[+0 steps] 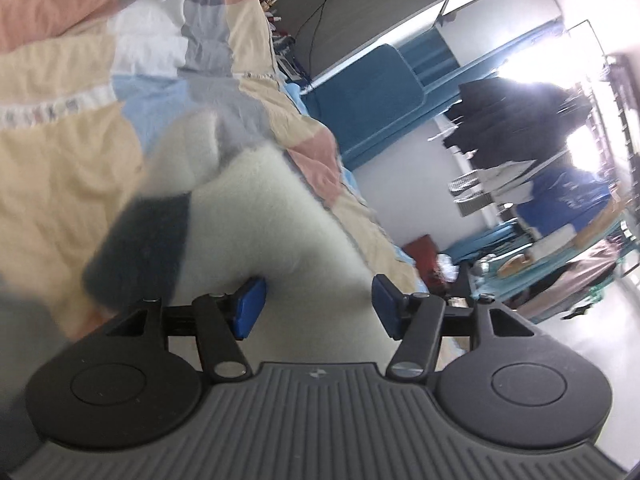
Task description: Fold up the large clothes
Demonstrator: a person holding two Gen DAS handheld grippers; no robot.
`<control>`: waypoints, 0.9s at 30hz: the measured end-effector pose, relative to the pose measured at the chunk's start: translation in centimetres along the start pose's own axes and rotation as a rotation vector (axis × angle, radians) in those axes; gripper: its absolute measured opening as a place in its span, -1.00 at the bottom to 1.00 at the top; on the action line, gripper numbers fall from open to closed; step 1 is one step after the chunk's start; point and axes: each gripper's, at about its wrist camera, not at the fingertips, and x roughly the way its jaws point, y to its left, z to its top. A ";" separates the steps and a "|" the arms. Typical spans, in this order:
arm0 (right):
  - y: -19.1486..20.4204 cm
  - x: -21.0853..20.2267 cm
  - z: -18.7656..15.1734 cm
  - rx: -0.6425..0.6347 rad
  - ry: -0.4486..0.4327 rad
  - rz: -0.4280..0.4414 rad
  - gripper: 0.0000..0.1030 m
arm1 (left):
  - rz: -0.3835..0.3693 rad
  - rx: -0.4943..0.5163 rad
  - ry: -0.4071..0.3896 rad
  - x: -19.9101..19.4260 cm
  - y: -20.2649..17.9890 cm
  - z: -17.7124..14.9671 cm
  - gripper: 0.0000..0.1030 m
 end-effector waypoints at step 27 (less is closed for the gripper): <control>0.3 17.2 1.6 -0.388 0.062 -0.223 0.11 | 0.144 0.270 -0.004 18.5 5.3 4.6 0.28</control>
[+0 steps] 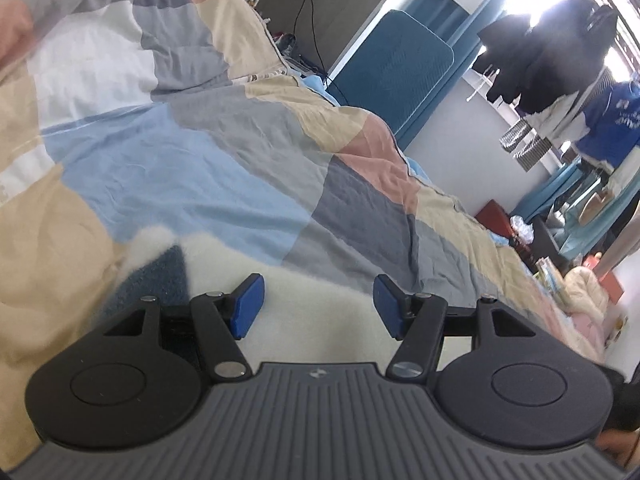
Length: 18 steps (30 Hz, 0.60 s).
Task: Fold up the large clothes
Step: 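Open both grippers and release the folded sweater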
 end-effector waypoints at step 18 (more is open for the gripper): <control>-3.9 -7.3 2.6 -0.004 -0.173 -0.093 0.11 | 0.131 0.041 -0.095 -7.0 2.3 1.0 0.28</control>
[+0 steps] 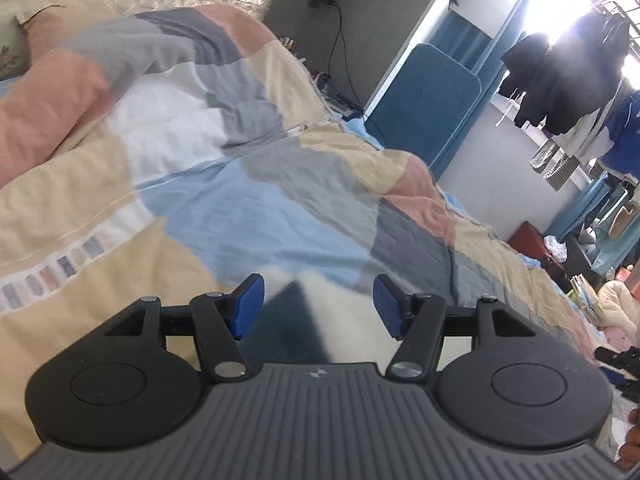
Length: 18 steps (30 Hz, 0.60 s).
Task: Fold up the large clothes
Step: 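Open both grippers and release the folded sweater, then close both grippers on the dark striped sweater cuff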
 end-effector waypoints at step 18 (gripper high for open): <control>-4.5 2.7 -0.6 0.153 0.135 -0.082 0.24 | 0.059 0.095 0.081 2.1 -0.4 -2.2 0.28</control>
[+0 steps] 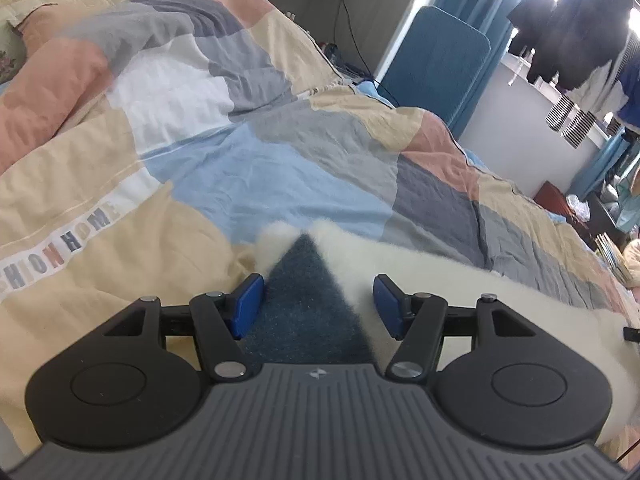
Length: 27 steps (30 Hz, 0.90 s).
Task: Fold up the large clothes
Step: 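Close both grippers on the dark striped sweater cuff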
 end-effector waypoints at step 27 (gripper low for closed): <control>1.5 1.6 0.9 -0.058 -0.039 0.044 -0.67 | -0.033 0.003 -0.078 1.5 -0.3 2.0 -0.66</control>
